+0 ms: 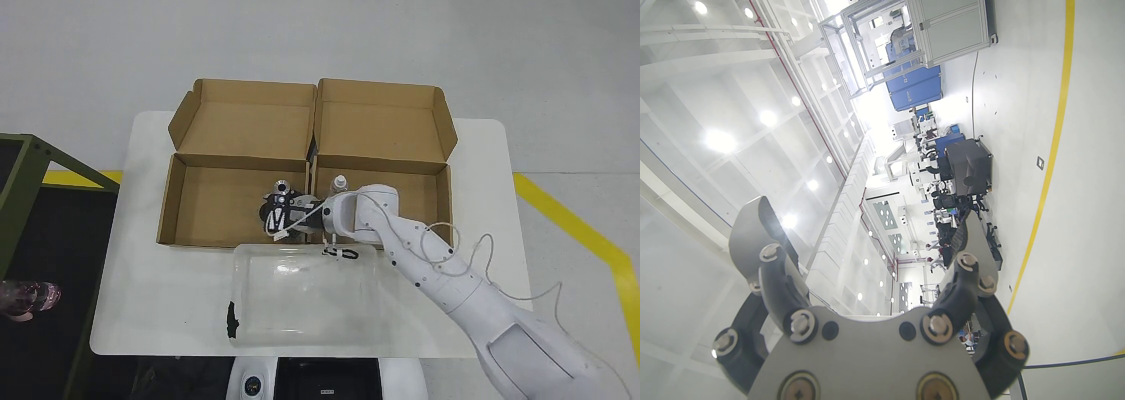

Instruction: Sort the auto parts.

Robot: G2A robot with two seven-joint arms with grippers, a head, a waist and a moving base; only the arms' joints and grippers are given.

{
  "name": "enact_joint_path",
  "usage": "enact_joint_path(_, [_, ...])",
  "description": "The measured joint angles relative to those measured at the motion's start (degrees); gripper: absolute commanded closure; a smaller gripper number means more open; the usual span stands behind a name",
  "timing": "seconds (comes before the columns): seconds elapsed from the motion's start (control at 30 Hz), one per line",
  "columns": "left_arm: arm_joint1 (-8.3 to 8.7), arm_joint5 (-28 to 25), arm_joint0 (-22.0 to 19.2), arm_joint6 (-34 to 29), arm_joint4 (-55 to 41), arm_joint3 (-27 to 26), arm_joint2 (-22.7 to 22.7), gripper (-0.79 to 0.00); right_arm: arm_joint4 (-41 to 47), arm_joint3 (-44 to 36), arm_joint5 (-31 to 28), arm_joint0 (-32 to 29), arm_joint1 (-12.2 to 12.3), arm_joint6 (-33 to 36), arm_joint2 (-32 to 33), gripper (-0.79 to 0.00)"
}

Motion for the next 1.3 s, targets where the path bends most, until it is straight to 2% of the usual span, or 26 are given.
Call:
enact_joint_path(0.1, [0.00, 0.00, 0.00, 0.00, 0.00, 0.00, 0.00, -0.785, -0.09, 1.05, 0.13, 0.37, -0.35, 0.03, -0.22, -0.280])
enact_joint_path(0.47, [0.00, 0.00, 0.00, 0.00, 0.00, 0.00, 0.00, -0.785, -1.30, 1.74, -0.60, 0.72, -0.96, 0.16, -0.34, -0.360])
enact_joint_path(0.53, [0.00, 0.00, 0.00, 0.00, 0.00, 0.00, 0.00, -0.785, -1.53, 1.53, -0.56, 0.61, -0.93, 0.23, -0.02, -0.391])
enact_joint_path(0.6, [0.00, 0.00, 0.00, 0.00, 0.00, 0.00, 0.00, -0.785, -1.72, 1.32, -0.57, 0.49, -0.88, 0.45, 0.25, -0.471])
enact_joint_path(0.67, [0.00, 0.00, 0.00, 0.00, 0.00, 0.00, 0.00, -0.785, -1.84, 1.13, -0.65, 0.30, -0.83, 0.57, 0.57, -0.511])
enact_joint_path(1.07, [0.00, 0.00, 0.00, 0.00, 0.00, 0.00, 0.00, -0.785, -1.96, -3.54, -0.76, -0.30, -0.35, -0.69, 3.62, -0.554])
enact_joint_path(1.3, [0.00, 0.00, 0.00, 0.00, 0.00, 0.00, 0.00, -0.785, -2.02, -9.70, -0.30, -2.23, 0.66, -1.35, 7.31, -0.573])
